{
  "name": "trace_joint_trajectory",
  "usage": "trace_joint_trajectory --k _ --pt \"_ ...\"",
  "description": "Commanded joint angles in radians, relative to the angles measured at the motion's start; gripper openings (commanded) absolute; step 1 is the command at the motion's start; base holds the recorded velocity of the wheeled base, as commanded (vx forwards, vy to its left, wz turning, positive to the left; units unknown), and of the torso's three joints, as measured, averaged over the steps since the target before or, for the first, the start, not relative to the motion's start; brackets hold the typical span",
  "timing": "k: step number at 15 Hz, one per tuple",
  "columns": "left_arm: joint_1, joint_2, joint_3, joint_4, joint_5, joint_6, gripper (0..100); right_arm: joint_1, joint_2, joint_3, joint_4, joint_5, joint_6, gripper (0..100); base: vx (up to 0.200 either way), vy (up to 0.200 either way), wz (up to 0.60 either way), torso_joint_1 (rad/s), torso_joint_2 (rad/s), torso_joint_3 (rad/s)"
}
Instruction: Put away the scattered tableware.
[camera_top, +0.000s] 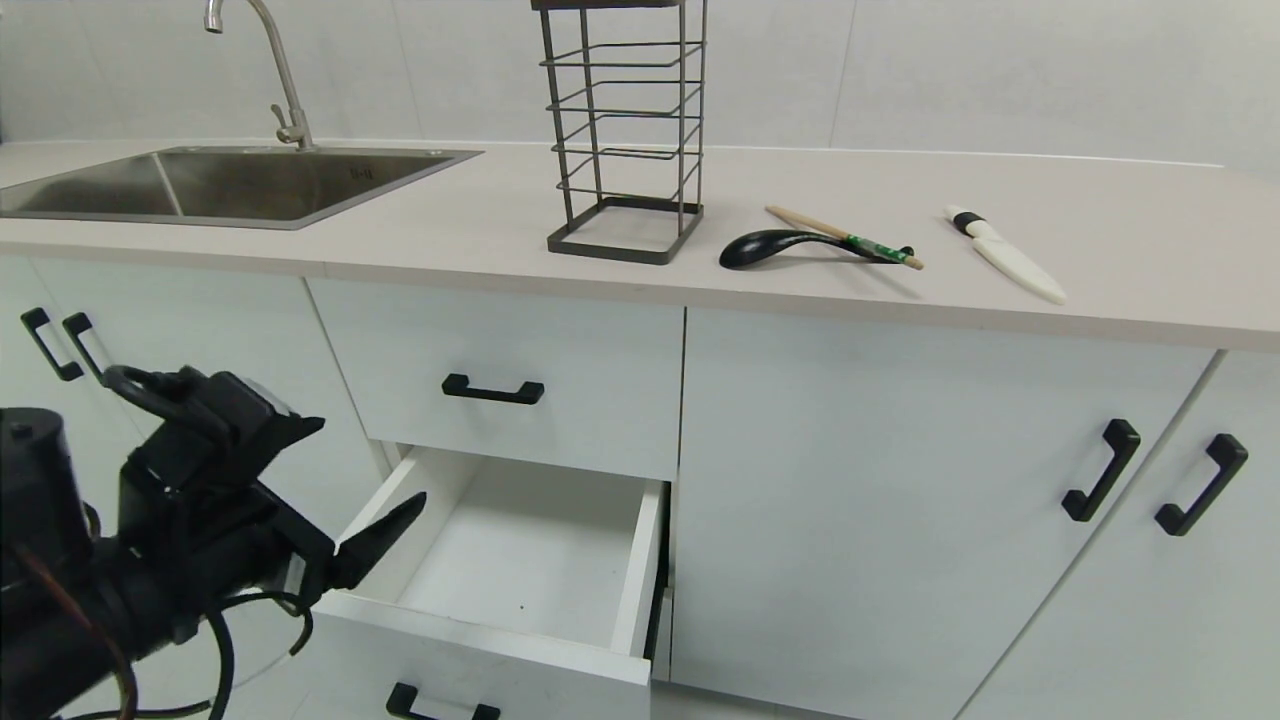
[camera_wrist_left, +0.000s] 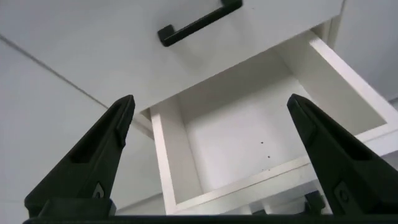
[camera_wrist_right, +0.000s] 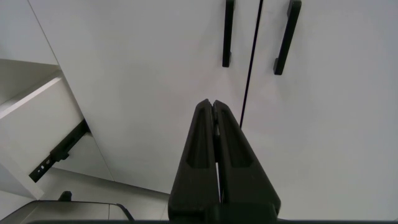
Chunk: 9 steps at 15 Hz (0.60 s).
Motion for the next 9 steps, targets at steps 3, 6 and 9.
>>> trace_joint_trajectory --k 3,6,9 --pt "0.101 -0.08 0.011 0.001 -0.199 -0.027 100 0.0 0.0 0.0 0.0 0.001 0.0 0 0.0 0.0 0.0 0.0 0.0 0.0" --pt "0.104 -0.32 0.124 0.014 -0.204 -0.026 100 0.0 0.001 0.0 0.0 0.001 0.0 0 0.0 0.0 0.0 0.0 0.0 0.0" --pt "0.187 -0.69 0.198 0.172 -0.207 -0.027 100 0.0 0.0 0.0 0.0 0.001 0.0 0 0.0 0.0 0.0 0.0 0.0 0.0"
